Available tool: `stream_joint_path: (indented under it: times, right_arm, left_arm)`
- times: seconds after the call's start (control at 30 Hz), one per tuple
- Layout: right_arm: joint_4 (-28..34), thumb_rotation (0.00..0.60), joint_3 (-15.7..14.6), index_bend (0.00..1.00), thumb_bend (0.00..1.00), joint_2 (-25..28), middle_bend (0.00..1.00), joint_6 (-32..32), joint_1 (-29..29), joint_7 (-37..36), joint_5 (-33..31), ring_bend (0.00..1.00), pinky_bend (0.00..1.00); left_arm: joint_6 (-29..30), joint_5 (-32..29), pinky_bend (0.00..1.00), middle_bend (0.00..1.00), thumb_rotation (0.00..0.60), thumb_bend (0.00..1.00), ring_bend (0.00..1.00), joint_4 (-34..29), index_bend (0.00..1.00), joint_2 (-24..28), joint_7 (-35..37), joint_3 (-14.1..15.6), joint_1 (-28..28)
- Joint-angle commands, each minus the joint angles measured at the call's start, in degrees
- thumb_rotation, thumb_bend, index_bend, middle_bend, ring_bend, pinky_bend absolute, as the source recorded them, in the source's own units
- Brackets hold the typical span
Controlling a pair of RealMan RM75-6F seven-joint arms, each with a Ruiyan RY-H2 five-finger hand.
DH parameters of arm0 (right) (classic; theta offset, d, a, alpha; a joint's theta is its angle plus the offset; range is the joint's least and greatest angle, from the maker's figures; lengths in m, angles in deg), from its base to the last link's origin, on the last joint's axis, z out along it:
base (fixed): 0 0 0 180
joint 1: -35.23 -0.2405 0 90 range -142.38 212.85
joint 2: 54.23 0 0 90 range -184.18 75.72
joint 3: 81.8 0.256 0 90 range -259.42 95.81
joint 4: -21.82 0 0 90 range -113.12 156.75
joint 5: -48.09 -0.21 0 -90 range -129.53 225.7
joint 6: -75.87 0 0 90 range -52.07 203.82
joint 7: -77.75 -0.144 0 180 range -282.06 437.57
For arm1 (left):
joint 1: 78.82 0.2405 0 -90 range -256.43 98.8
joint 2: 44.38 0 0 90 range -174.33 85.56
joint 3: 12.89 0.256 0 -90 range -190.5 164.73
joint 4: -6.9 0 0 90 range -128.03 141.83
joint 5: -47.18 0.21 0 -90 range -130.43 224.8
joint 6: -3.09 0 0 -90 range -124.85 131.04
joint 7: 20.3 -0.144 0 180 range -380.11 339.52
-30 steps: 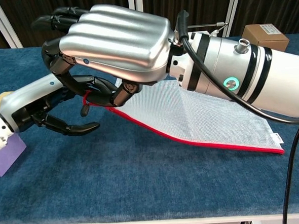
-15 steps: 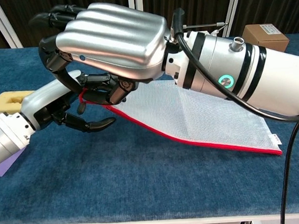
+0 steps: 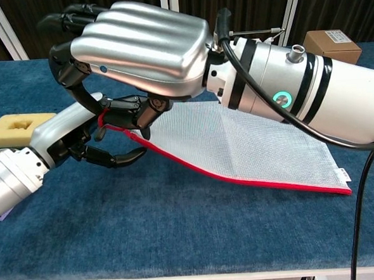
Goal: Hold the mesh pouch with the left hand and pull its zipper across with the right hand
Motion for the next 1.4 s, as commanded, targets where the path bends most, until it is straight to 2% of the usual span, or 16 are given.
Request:
stream_joint_path:
  times: [0.03, 0.13, 0.53, 0.67, 1.07, 1.4]
  right_arm:
    - [-0.1, 0.6, -0.21, 0.68, 0.73, 0.03, 0.29, -0.21, 0.24, -0.07, -0.07, 0.01, 0.07]
    - [-0.06, 0.6, -0.66, 0.68, 0.73, 0.19, 0.29, -0.92, 0.83, 0.05, 0.08, 0.01, 0.07]
    - [0.88, 0.6, -2.73, 0.68, 0.73, 1.75, 0.29, -4.68, 3.98, 2.36, 1.81, 0.01, 0.04]
    - [1.12, 0.6, -3.07, 0.68, 0.74, 2.35, 0.29, -5.99, 5.15, 3.52, 2.29, 0.01, 0.04]
    - [-0.88, 0.6, -2.93, 0.68, 0.74, 1.36, 0.29, -6.66, 6.11, 4.98, 2.95, 0.01, 0.0]
    - [-1.46, 0.6, -2.07, 0.68, 0.74, 1.19, 0.29, -7.17, 6.48, 4.54, 2.67, 0.01, 0.0]
  left_arm:
    - [0.28, -0.75, 0.14, 0.23, 0.6, 0.37, 0.09, 0.37, 0.6, -0.83, 2.23, -0.1, 0.28]
    - [0.57, -1.33, 0.14, 0.25, 0.6, 0.41, 0.1, 0.62, 0.63, -1.16, 3.97, -0.14, 0.59]
    - [2.35, -3.2, 0.14, 0.25, 0.6, 0.47, 0.1, -1.74, 0.65, 0.61, 11.16, -0.51, 2.28]
    - [2.54, -4.14, 0.14, 0.25, 0.6, 0.48, 0.1, -4.04, 0.65, 1.93, 16.28, -0.79, 2.85]
    - [0.84, -6.6, 0.14, 0.25, 0.6, 0.52, 0.1, -8.6, 0.66, 5.05, 31.96, -2.11, 3.31]
    - [0.48, -6.12, 0.14, 0.25, 0.6, 0.53, 0.1, -8.72, 0.67, 5.99, 37.5, -2.03, 3.54]
